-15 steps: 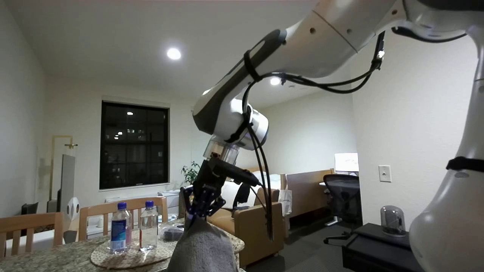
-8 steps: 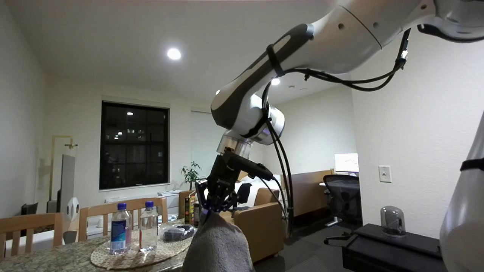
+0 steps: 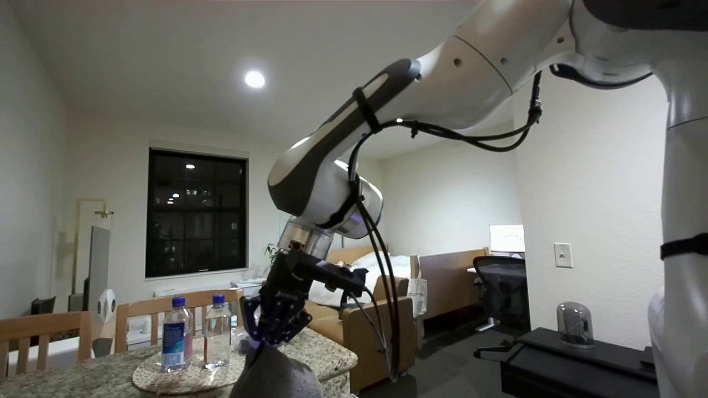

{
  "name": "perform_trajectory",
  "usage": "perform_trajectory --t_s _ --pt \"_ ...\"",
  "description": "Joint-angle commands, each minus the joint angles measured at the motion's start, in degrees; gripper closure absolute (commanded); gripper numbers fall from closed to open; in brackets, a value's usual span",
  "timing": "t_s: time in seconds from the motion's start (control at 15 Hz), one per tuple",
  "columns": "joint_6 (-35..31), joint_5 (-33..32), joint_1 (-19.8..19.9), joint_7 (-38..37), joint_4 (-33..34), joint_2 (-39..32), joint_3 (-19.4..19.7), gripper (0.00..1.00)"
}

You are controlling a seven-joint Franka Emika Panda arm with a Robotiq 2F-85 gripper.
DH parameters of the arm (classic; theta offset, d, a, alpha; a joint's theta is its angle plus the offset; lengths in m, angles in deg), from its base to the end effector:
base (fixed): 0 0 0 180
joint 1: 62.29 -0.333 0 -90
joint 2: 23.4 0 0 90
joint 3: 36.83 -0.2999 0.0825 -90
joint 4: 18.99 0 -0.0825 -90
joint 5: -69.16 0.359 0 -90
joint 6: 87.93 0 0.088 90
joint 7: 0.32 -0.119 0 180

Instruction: Move the towel from left to right.

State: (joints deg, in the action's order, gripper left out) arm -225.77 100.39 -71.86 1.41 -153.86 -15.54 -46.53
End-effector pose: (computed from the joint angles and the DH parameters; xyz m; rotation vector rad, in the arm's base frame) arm 0.4572 0.1685 0.3914 -2.7348 0.0093 -0.1749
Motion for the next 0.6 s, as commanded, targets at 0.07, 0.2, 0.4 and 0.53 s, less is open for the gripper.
perform_trajectory --t_s 0.07,0.2,0.4,0.53 --pt "-4.0 -2.2 -1.3 0.4 8.0 -9.1 -0.1 0.91" --pt "-4.4 -4.5 -0.7 -1.0 9.7 -11.7 0.1 0.91" --pt "-6.1 -9.6 0.2 -3.3 9.8 -14.6 1.3 0.91" --pt "-5.2 -13.2 1.0 -6.7 8.0 -15.2 2.8 0.91"
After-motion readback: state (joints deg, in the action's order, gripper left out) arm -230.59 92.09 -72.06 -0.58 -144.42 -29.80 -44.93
